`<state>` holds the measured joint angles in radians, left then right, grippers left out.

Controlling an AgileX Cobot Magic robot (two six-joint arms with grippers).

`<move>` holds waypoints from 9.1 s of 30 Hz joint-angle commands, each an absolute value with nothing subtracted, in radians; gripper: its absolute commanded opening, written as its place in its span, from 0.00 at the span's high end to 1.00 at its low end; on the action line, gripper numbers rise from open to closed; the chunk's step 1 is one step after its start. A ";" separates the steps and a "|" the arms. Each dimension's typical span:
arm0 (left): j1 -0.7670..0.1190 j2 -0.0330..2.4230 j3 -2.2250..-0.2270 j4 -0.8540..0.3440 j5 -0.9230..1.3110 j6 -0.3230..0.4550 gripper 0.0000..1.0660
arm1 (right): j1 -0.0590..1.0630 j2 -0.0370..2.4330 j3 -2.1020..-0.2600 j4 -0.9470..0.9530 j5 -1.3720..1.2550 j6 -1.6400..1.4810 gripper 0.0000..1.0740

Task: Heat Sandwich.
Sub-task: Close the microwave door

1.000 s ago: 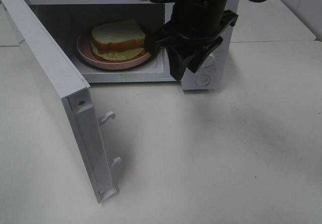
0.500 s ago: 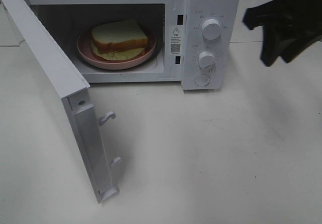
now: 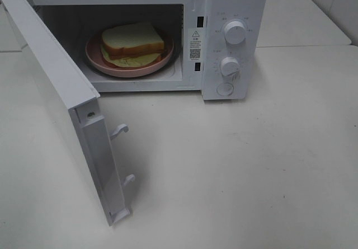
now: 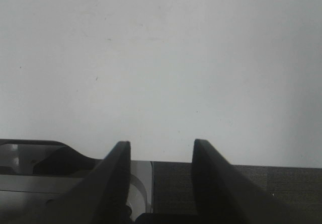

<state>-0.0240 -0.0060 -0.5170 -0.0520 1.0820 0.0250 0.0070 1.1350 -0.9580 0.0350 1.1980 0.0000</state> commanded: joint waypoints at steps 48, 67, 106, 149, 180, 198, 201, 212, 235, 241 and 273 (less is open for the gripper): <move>-0.028 -0.029 -0.514 -0.052 1.069 0.022 0.37 | 0.002 -0.034 -0.496 -0.023 0.996 0.032 0.52; -0.028 -0.022 -0.514 -0.052 1.069 0.022 0.37 | 0.002 -0.032 -0.496 -0.024 0.996 0.032 0.52; -0.028 -0.022 -0.514 -0.052 1.069 0.022 0.37 | 0.002 -0.032 -0.496 -0.026 0.996 0.032 0.53; -0.091 0.417 -0.439 0.007 0.263 0.092 0.37 | 0.002 -0.032 -0.496 -0.026 0.996 0.032 0.53; -0.148 1.325 -0.356 0.278 -0.774 -0.206 1.00 | 0.002 -0.032 -0.496 -0.032 0.996 0.032 0.53; -0.603 1.607 -0.438 -0.349 -0.962 0.161 1.00 | 0.002 -0.032 -0.496 -0.036 0.996 0.032 0.53; -0.656 1.639 -0.468 -0.428 -0.969 0.205 1.00 | 0.002 -0.032 -0.496 -0.036 0.996 0.032 0.53; -0.838 1.815 -0.722 -0.808 -1.011 0.436 1.00 | 0.002 -0.032 -0.496 -0.036 0.996 0.032 0.53; -0.879 2.006 -1.081 -0.878 -0.995 0.557 1.00 | 0.002 -0.032 -0.496 -0.036 0.996 0.032 0.53; -0.878 2.036 -1.109 -0.877 -0.994 0.557 1.00 | 0.002 -0.032 -0.496 -0.036 0.996 0.032 0.53; -0.795 2.061 -1.144 -0.843 -1.000 0.515 1.00 | 0.002 -0.032 -0.496 -0.036 0.996 0.032 0.53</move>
<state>-0.8350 2.0580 -1.1250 -0.8110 -0.9580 0.5280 0.0060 -0.0020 -0.4970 -0.0260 0.9990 0.0300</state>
